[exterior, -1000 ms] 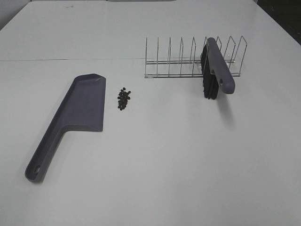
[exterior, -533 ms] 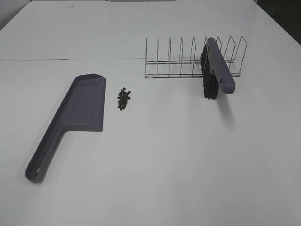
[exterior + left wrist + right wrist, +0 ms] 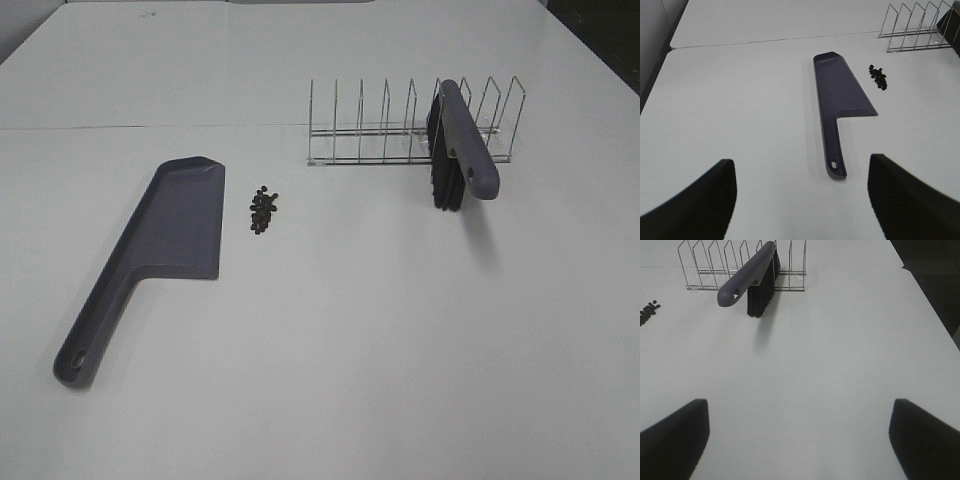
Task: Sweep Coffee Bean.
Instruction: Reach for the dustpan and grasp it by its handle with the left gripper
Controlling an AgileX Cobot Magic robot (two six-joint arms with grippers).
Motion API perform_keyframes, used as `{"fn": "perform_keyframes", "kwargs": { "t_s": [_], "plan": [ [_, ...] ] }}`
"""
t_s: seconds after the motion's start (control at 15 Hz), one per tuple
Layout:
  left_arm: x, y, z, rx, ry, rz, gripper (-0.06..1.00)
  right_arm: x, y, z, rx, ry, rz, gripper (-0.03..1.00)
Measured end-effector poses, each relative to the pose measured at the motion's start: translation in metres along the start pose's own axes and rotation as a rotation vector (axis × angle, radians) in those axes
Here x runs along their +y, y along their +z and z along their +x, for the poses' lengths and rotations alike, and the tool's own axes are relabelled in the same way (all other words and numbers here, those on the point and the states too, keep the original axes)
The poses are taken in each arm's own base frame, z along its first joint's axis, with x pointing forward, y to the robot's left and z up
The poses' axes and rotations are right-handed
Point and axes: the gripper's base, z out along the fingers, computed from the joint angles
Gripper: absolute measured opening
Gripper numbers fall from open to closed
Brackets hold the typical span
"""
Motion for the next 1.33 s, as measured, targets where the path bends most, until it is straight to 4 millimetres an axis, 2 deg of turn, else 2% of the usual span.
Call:
{"fn": "perform_keyframes", "kwargs": {
  "t_s": [0.4, 0.53, 0.67, 0.8, 0.93, 1.07, 1.13, 1.2, 1.33],
  "plan": [
    [0.000, -0.002, -0.003, -0.022, 0.013, 0.027, 0.69, 0.000, 0.000, 0.000, 0.000, 0.000, 0.000, 0.86],
    [0.002, -0.007, -0.020, -0.130, 0.031, 0.029, 0.69, 0.000, 0.000, 0.000, 0.000, 0.000, 0.000, 0.86],
    [0.006, 0.007, -0.043, -0.173, 0.030, 0.003, 0.69, 0.000, 0.000, 0.000, 0.000, 0.000, 0.000, 0.86],
    [0.008, 0.031, -0.061, -0.156, -0.008, 0.002, 0.69, 0.000, 0.000, 0.000, 0.000, 0.000, 0.000, 0.86],
    [0.009, 0.066, -0.086, -0.127, -0.086, 0.025, 0.69, 0.000, 0.000, 0.000, 0.000, 0.000, 0.000, 0.86],
    [0.011, 0.107, -0.113, -0.026, -0.120, 0.036, 0.69, 0.000, 0.000, 0.000, 0.000, 0.000, 0.000, 0.86],
    [0.012, 0.139, -0.132, 0.084, -0.134, 0.050, 0.69, 0.000, 0.000, 0.000, 0.000, 0.000, 0.000, 0.86],
    [0.012, 0.161, -0.141, 0.182, -0.145, 0.067, 0.69, 0.000, 0.000, 0.000, 0.000, 0.000, 0.000, 0.86],
    [0.010, 0.212, -0.147, 0.432, -0.177, 0.111, 0.69, 0.000, 0.000, 0.000, 0.000, 0.000, 0.000, 0.86]
  ]
}}
